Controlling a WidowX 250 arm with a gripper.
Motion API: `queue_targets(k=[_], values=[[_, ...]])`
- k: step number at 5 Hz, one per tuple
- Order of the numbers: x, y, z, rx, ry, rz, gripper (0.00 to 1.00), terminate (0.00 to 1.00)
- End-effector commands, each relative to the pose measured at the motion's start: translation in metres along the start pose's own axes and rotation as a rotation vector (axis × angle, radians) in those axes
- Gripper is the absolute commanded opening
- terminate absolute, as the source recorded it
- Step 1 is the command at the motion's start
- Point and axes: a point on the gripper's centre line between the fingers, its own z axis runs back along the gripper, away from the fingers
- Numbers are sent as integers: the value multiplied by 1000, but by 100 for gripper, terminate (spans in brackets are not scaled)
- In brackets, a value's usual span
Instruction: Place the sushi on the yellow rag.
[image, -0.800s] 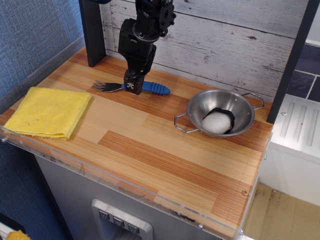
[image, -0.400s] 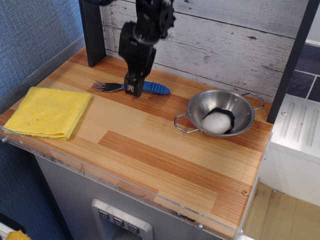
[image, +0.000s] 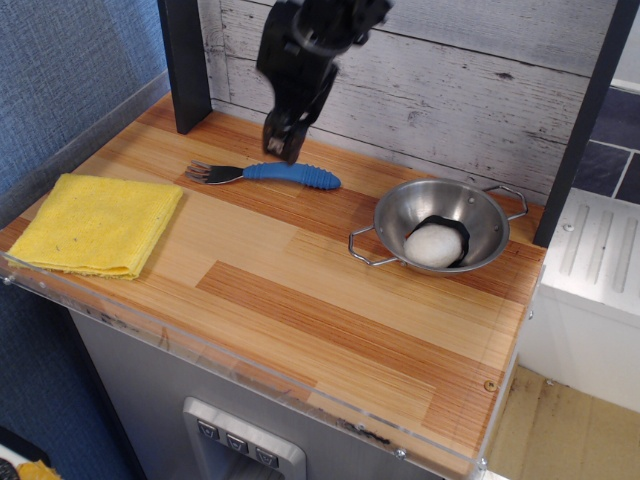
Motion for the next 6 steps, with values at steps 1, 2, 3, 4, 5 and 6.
queue_targets(k=[1, 2, 3, 4, 5, 6], values=[[-30, -5, 61, -154, 35, -51, 100, 0], [-62, 0, 65, -166, 111, -131, 100, 0], [-84, 4, 58, -174, 188, -215, 100, 0], [-107, 13, 46, -155, 230, -350, 100, 0], [-119, 26, 38, -113, 237, -422, 100, 0], [-122, 35, 32, -96, 236, -462, 100, 0]])
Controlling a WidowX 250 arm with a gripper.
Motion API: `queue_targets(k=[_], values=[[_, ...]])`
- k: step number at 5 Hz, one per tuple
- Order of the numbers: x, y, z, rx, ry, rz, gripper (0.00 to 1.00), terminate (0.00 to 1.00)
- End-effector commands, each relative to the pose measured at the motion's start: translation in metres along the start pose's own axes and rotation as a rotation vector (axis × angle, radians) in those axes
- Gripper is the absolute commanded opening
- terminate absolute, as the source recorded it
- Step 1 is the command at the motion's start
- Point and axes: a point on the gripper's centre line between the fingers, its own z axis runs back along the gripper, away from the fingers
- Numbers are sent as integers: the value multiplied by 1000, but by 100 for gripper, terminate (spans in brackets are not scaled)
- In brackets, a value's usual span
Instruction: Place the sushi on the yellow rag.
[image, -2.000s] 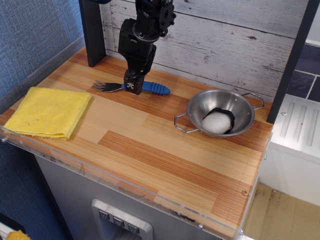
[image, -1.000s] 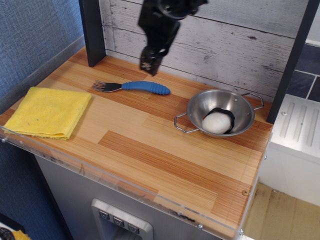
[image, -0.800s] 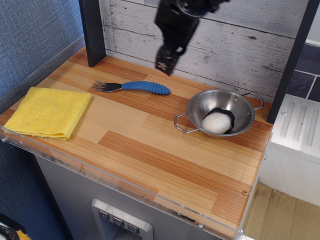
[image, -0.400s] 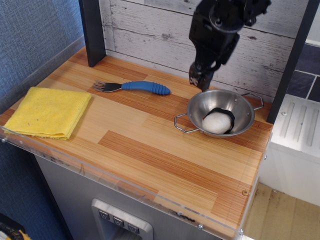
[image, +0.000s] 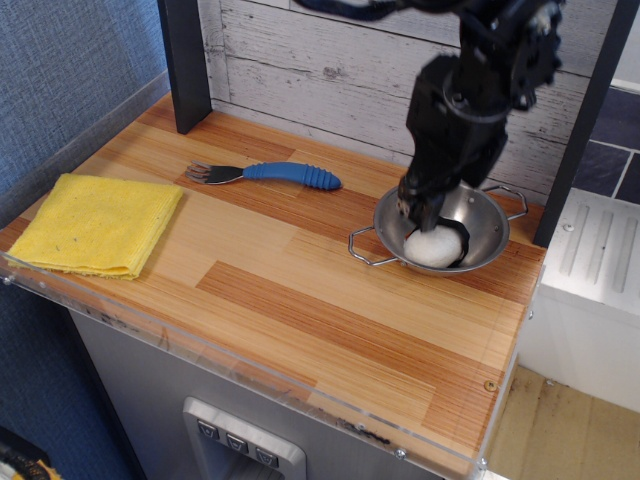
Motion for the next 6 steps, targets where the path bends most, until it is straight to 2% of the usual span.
queue_targets(k=[1, 2, 3, 5, 6], values=[[-7, 17, 1, 21, 13, -42, 100, 0], [-10, 22, -16, 64, 24, -51, 100, 0], [-10, 18, -28, 98, 18, -64, 0, 0], [-3, 15, -31, 96, -3, -48, 0, 0], [-4, 12, -25, 83, -14, -54, 0, 0]])
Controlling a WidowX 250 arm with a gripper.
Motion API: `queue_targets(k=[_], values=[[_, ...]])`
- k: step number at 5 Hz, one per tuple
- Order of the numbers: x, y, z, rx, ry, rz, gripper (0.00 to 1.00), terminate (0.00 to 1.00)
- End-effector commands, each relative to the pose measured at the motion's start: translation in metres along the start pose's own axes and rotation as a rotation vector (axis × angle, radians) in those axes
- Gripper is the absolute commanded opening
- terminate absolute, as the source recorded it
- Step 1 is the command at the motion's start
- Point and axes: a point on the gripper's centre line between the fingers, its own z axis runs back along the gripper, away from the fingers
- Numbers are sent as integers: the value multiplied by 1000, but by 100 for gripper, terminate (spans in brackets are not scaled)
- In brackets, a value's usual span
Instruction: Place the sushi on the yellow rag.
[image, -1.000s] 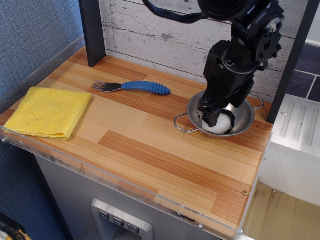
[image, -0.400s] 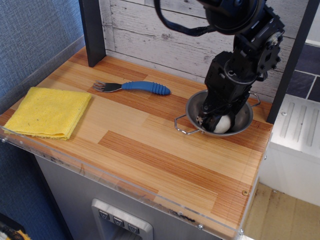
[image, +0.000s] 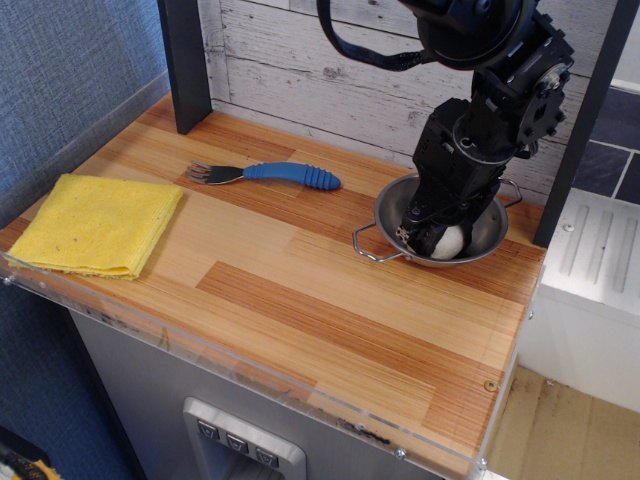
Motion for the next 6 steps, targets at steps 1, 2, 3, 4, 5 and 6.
queue_targets(k=[1, 2, 3, 4, 5, 6], values=[[8, 5, 20, -39, -36, 9, 0, 0], [20, 2, 37, -74, -83, 12, 0, 0], [32, 3, 55, -108, -115, 37, 0, 0], [41, 4, 68, -143, -134, 54, 0, 0], [52, 7, 85, -171, -162, 83, 0, 0], [68, 16, 94, -181, -190, 146, 0, 0]])
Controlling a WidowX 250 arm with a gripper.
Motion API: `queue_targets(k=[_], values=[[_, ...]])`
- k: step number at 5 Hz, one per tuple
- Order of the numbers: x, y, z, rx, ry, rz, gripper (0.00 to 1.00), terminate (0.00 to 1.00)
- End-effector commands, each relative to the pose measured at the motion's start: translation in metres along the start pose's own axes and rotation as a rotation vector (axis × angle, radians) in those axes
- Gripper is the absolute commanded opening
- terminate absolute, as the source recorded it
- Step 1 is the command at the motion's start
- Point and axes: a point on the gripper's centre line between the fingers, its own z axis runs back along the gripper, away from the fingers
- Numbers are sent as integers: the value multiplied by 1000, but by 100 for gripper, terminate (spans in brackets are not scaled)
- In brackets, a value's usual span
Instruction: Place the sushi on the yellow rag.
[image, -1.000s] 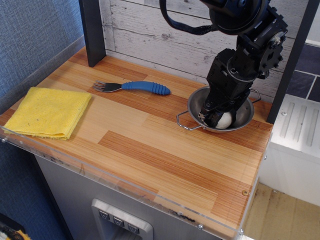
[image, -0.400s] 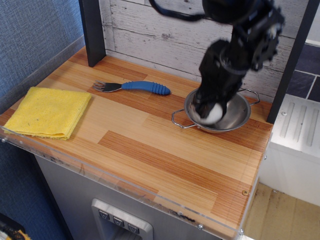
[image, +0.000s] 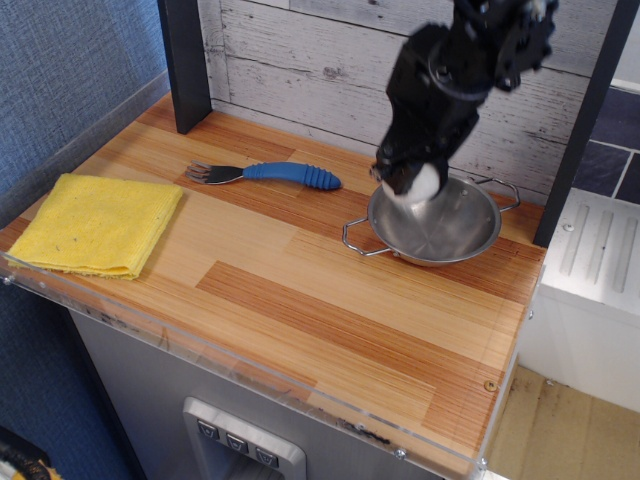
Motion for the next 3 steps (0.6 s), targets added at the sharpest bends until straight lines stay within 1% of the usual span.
queue_targets(k=[1, 2, 3], values=[[57, 28, 24, -5, -63, 206, 0, 0], [89, 60, 11, 61, -100, 345, 0, 0], [119, 97, 2, 125, -147, 457, 0, 0]])
